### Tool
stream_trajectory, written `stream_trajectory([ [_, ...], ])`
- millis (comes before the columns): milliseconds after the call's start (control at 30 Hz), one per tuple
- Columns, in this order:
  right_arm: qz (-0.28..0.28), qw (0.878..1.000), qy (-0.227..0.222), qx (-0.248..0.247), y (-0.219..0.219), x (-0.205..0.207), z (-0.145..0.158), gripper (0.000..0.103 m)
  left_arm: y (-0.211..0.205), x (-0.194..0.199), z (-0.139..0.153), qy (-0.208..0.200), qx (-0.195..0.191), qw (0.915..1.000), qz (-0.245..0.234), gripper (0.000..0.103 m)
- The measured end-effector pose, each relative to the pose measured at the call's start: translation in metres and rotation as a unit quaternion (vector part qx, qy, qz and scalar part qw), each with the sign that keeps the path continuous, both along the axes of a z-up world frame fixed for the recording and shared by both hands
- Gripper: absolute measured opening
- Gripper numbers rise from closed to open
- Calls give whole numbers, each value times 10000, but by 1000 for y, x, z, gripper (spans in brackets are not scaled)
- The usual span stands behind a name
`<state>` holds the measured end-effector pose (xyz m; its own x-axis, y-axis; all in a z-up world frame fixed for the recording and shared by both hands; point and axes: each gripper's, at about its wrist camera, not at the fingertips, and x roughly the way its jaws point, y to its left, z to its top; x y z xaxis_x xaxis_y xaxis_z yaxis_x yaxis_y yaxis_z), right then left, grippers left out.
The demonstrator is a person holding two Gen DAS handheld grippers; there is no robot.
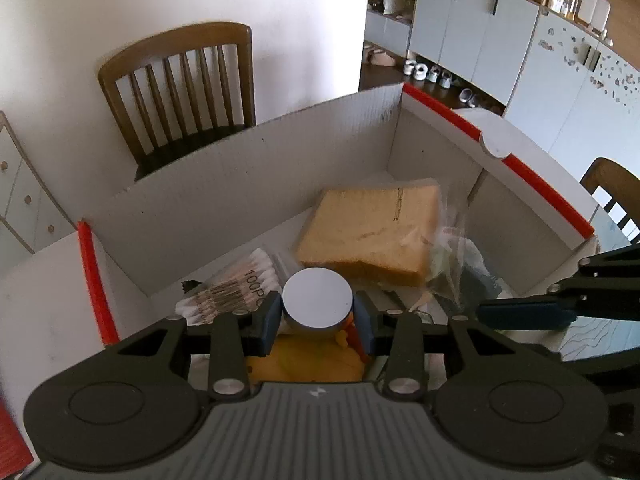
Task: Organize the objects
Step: 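Open both tools to drop the white disc and the pink packet into the box, then withdraw both tools from the box back toward the remaining items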
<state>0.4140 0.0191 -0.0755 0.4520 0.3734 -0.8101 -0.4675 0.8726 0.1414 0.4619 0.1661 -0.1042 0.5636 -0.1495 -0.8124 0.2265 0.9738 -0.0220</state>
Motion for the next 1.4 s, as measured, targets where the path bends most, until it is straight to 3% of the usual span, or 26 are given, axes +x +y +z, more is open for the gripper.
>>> stream_trajectory([
  [367,5,9998,-93,164,-5,-11,16,46,1,11,-7,208,-92,9997,-28,39],
  [467,12,9998,-144,163,-5,-15,20,49,1,10,-7,190,-107,9998,-30,49],
  [700,-70,9996,-231,141,-12,-26,31,53,4,-2,1,-69,-163,9998,-7,59],
  [900,-65,9993,-363,101,-18,-41,41,63,4,-20,14,-308,-128,9994,0,59],
  [1400,384,9976,-546,170,-54,-78,62,70,-9,-93,68,-892,-336,9953,142,59],
])
